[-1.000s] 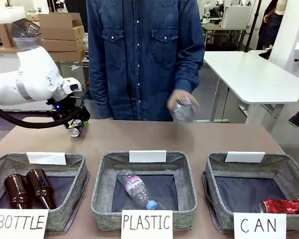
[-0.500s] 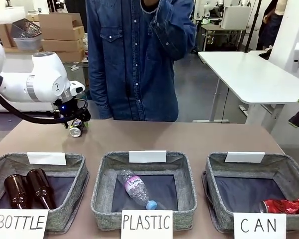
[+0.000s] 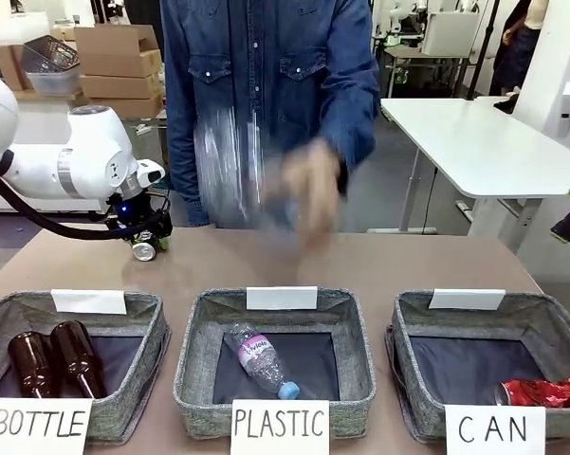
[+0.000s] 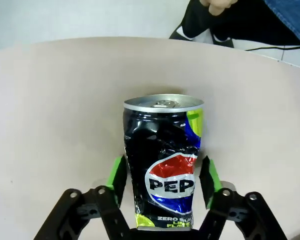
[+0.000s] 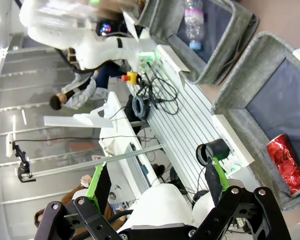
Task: Sort the can waste into the basket.
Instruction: Pick up the can waste from the table and place it in the right Fabric basket.
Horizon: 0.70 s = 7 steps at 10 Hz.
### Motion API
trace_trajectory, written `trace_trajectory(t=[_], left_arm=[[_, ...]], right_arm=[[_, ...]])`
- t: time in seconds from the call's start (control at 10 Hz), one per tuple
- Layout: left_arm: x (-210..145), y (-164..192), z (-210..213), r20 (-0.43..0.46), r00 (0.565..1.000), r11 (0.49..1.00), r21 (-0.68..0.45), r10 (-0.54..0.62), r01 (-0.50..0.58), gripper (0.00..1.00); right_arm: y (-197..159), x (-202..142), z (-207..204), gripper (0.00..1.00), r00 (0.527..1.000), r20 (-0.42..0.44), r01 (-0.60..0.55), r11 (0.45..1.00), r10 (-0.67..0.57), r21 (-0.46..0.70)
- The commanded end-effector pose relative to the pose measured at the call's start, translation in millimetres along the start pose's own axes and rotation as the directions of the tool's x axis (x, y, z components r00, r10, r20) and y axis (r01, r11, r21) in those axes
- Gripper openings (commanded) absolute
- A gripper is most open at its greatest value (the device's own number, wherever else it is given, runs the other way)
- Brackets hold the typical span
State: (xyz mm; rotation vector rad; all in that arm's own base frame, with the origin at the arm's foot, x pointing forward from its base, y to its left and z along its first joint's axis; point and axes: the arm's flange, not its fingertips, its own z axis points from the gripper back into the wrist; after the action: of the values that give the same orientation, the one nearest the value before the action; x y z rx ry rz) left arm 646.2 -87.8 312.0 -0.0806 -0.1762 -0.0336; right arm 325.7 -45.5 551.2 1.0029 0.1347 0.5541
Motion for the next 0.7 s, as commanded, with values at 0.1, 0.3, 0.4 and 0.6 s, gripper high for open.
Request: trace_trajectory(t=[0.1, 0.3, 0.4, 0.6], left_arm=[[4.0, -0.6, 5.6, 0.014, 1.000, 0.999, 0.024, 0.023, -0.023, 0.24], [1.9, 0.1, 7.4, 0.016, 1.000, 1.000, 0.017, 0.026, -0.027, 0.00], [0.2, 0.2, 8.4, 0.016, 1.000, 1.000, 0.016, 0.026, -0.026, 0.00], [-2.8, 4.3, 14.8, 0.020, 0.998, 0.999, -0.005, 0.053, -0.053, 0.00]], right_arm=[[-1.0, -3.3, 2.6, 1.00, 1.000, -0.012, -0.018, 1.000, 0.017, -0.009], [-1.0, -3.3, 2.6, 1.00, 1.000, -0.012, -0.018, 1.000, 0.017, -0.009], [-1.0, -3.3, 2.6, 1.00, 1.000, -0.012, -0.018, 1.000, 0.017, -0.009], [-1.0, -3.3, 2.6, 1.00, 1.000, -0.012, -0.018, 1.000, 0.017, -0.009]])
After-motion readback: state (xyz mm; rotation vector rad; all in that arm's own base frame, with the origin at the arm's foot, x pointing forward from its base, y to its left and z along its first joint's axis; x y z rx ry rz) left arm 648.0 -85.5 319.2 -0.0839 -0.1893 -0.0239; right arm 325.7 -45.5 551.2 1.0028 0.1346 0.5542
